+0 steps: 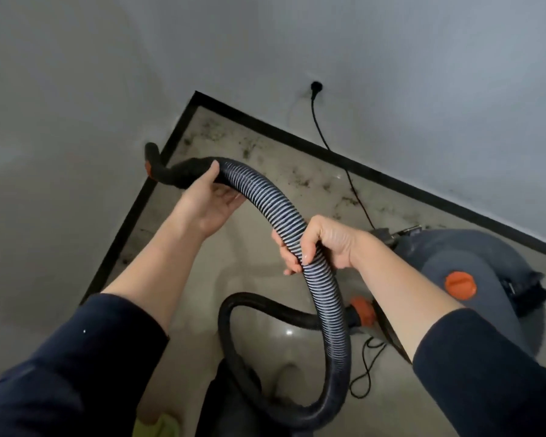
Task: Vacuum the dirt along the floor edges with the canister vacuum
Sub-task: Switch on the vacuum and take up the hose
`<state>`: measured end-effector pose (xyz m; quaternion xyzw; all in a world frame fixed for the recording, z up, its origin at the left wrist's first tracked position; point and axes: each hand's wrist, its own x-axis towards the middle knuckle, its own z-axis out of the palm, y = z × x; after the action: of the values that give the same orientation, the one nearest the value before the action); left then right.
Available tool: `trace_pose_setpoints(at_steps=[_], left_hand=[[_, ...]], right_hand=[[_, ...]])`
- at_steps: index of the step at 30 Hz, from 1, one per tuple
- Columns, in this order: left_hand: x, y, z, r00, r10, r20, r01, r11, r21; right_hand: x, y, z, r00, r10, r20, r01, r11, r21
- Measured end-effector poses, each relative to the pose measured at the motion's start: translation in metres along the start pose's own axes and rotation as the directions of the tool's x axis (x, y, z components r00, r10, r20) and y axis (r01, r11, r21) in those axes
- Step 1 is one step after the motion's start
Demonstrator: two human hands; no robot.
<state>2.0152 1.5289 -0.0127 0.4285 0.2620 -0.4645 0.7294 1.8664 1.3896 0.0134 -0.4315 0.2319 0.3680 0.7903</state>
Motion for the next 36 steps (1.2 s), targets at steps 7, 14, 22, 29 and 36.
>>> trace_pose_setpoints(at_steps=[7, 14, 22, 29, 36], left_hand=[[-0.008, -0.036, -0.003, 0.994, 0.062, -0.088, -0.056, 0.996, 0.068], [-0.024, -0.071, 0.005, 0.996, 0.006, -0.087, 0.005, 0.992, 0.126], [-0.026, -0.065, 0.01, 0.993, -0.058, -0.101, 0.062, 0.998, 0.029], [-0.029, -0.081, 0.008, 0.98, 0.028, -0.195, -0.016, 0.998, 0.061], [-0.042, -0.122, 0.033, 0.922, 0.103, -0.373, 0.024, 0.947, 0.32]], right_hand=[[-0.016, 0.035, 0.012, 0.856, -0.116, -0.504, -0.118, 0.905, -0.409], [-0.018, 0.053, 0.016, 0.628, -0.386, -0.676, -0.27, 0.707, -0.654], [-0.046, 0.069, 0.005, 0.686, -0.272, -0.675, -0.1, 0.883, -0.458], [-0.079, 0.11, -0.015, 0.735, -0.174, -0.656, -0.13, 0.913, -0.388], [-0.086, 0.155, -0.028, 0.71, -0.165, -0.685, -0.365, 0.745, -0.558]])
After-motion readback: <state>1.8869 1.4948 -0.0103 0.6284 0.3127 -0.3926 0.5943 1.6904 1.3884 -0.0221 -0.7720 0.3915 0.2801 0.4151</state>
